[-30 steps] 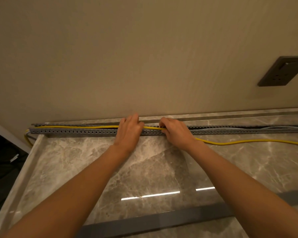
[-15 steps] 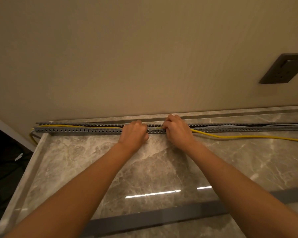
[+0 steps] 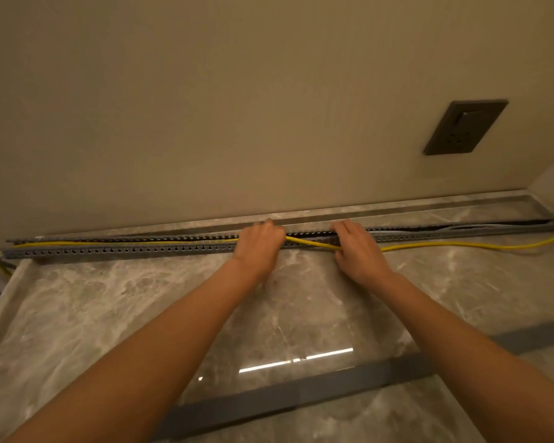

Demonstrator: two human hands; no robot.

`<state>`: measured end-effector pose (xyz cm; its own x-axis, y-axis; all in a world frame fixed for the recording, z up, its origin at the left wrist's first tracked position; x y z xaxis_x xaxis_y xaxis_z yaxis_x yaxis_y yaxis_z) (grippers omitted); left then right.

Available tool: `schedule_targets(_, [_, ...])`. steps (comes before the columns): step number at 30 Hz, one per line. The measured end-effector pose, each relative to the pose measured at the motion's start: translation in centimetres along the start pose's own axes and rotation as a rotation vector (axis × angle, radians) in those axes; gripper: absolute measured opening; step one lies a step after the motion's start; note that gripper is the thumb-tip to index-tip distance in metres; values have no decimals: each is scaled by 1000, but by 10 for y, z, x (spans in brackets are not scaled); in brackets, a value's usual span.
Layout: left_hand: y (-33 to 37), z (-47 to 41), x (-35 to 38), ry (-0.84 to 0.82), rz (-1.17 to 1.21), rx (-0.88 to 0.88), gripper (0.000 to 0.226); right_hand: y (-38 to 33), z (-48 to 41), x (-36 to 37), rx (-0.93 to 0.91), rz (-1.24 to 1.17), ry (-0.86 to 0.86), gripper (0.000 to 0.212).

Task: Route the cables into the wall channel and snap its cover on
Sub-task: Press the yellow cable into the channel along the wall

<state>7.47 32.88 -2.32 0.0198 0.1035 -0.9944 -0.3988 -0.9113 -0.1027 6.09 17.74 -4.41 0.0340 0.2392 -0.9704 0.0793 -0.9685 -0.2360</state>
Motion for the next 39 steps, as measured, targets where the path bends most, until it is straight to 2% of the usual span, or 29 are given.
schedule_targets(5, [48, -21, -6, 3, 43, 53, 29, 21, 2, -2, -76, 60, 79, 35])
schedule_targets(9, [55, -32, -6, -58, 6, 78, 25, 16, 0, -10, -116, 115, 129, 26])
schedule_targets(14, [38, -34, -5, -57, 58, 30, 25, 21, -10, -10, 57, -51, 115, 35])
schedule_targets(20, [43, -27, -2, 8, 197, 29, 25, 25, -10, -5, 135, -120, 120, 19])
schedule_targets(26, [52, -33, 3, -18, 79, 88, 28, 28, -13, -4, 81, -167, 82, 24])
schedule_targets(30, [52, -37, 4, -11, 119, 52, 29, 25, 0, 8, 68, -122, -11, 43])
schedule_targets(34, [65, -37, 2, -35, 125, 49, 34, 38, 9, 2, 107, -251, -54, 58])
schedule_targets(39, [88, -43, 1, -46, 81, 3, 37, 83, 20, -16, 89, -179, 15, 49])
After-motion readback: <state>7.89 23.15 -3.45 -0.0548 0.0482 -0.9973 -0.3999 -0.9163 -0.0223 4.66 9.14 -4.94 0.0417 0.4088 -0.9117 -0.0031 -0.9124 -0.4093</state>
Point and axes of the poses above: each hand's wrist, its own z-axis away from the middle knuckle, its own x-axis out of the palm, y = z × x, the point moved 6 cm from there along -z, towards the middle knuckle, and after that the axes turned 1 degree about x, right-handed, at the moved point
